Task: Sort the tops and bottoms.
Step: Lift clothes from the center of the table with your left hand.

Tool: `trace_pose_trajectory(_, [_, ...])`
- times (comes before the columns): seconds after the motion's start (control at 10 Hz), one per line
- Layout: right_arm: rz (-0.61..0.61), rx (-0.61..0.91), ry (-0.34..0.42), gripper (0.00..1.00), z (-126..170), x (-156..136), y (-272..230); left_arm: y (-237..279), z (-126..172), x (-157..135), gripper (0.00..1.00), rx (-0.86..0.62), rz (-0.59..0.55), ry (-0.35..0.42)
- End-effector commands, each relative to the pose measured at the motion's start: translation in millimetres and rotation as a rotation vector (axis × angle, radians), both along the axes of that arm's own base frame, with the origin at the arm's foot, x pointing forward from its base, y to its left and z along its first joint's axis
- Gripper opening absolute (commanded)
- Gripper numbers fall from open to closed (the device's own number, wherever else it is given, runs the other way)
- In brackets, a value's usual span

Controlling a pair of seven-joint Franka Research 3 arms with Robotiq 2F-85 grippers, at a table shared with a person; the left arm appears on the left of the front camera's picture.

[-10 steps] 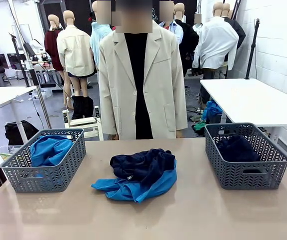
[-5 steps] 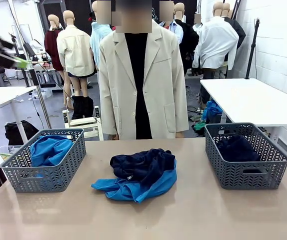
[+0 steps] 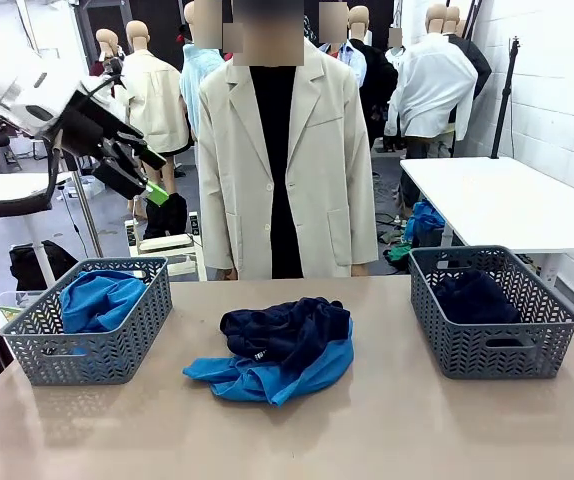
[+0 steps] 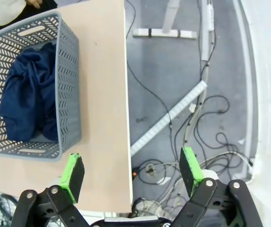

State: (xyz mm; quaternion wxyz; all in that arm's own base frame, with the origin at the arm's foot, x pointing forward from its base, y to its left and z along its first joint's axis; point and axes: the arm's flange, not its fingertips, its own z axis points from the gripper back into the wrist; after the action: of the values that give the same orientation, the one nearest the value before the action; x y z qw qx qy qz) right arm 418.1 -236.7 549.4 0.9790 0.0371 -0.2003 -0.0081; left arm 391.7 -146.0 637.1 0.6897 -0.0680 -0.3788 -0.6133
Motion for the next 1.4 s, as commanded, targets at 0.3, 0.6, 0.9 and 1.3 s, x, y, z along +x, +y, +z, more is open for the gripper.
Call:
trace_pose_trajectory(0.3, [-0.012, -0.007, 0.018, 1.0, 0, -2, 1, -18, -28, -8, 1.0, 0.066, -0.042, 0.052])
trace_pose_trajectory(0.6, [-0.012, -0.007, 0.018, 1.0, 0, -2, 1, -88, -78, 39, 1.0, 0.129, -0.167, 0.318])
trace_pose_trajectory(0.9, [-0.012, -0.007, 0.018, 1.0, 0, -2, 1, -139, -136, 66, 1.0, 0.081, -0.172, 0.483])
trace_pose_trajectory(1.3, [-0.012, -0.007, 0.018, 1.0, 0, -2, 1, -162, -213, 83, 1.0, 0.145, -0.086, 0.504])
